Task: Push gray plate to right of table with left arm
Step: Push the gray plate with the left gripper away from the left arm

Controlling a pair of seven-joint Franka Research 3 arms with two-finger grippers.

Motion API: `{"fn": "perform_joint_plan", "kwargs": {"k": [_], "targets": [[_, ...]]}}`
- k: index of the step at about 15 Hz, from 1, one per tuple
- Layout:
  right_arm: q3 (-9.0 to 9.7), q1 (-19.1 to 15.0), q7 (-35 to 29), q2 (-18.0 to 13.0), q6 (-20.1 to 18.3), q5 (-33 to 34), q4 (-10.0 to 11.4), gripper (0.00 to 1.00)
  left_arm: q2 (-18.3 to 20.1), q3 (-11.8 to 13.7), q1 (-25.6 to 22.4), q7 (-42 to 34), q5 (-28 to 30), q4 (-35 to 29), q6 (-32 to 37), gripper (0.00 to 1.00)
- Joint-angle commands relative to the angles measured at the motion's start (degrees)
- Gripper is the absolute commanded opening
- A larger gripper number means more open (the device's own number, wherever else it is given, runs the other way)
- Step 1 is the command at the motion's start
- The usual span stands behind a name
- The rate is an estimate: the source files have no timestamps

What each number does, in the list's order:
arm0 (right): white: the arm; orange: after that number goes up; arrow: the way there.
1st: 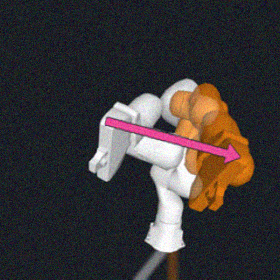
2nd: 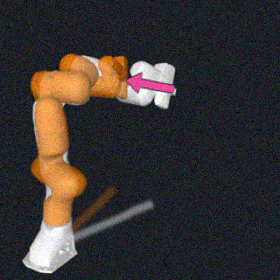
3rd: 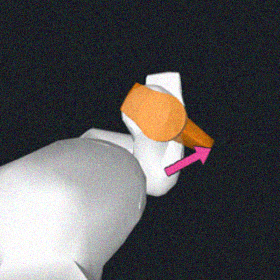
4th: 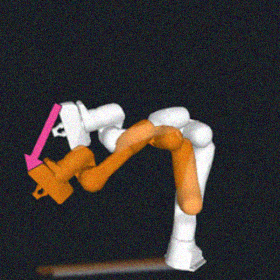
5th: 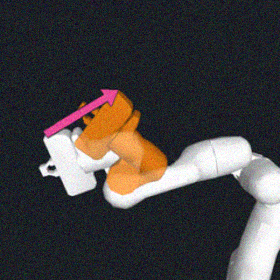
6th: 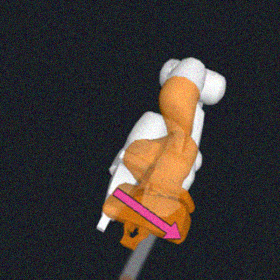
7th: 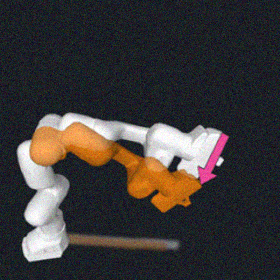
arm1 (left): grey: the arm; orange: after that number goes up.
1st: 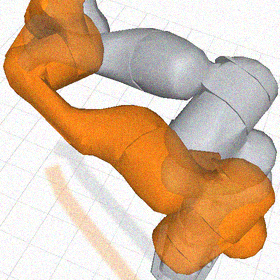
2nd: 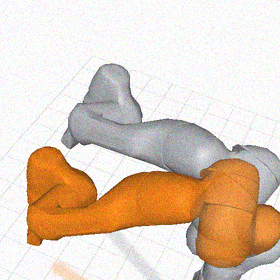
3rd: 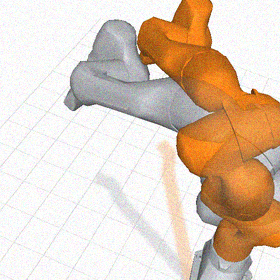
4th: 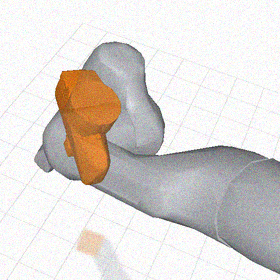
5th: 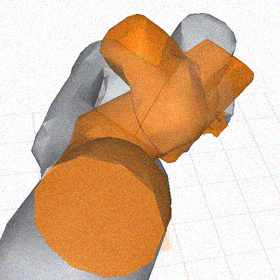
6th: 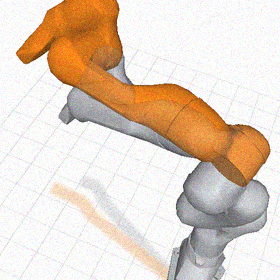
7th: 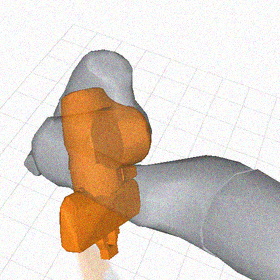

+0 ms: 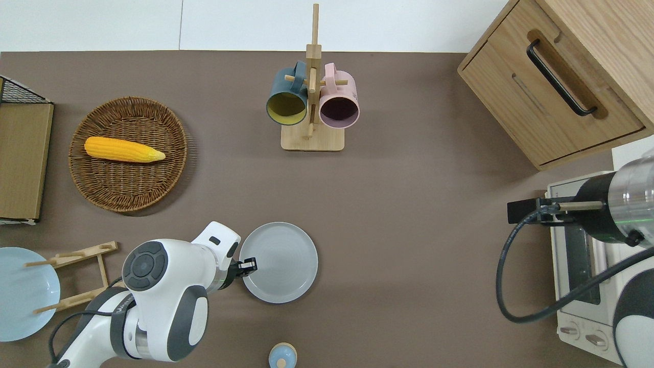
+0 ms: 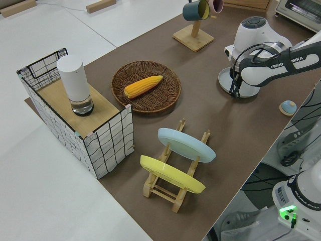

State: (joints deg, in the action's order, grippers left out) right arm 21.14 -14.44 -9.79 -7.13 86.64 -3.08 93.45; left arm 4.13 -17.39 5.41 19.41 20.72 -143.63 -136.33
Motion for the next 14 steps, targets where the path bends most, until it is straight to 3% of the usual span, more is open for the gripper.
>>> {"fn": "perform_joint_plan", "kwargs": {"k": [1,4,7,14], "targets": [[0.83,-1.38,-0.58,-1.57,0.02,-1.23,1.56,0.996,-0.79,-1.06,4.60,5.27,2.13,0.02,-3.23,0.00],[0.83,-1.38,-0.67,-1.57,0.02,-1.23,1.56,0.996,-2.02,-1.25,7.67,6.61,2.21,0.72,-5.25,0.00],[0.83,-1.38,-0.58,-1.57,0.02,-1.23,1.56,0.996,-5.78,-0.72,12.59,9.49,5.19,2.56,-9.55,0.00],[0.83,-1.38,-0.58,-1.57,0.01,-1.23,1.56,0.996,-11.23,-1.16,16.39,13.19,5.20,9.05,-13.70,0.00]]}}
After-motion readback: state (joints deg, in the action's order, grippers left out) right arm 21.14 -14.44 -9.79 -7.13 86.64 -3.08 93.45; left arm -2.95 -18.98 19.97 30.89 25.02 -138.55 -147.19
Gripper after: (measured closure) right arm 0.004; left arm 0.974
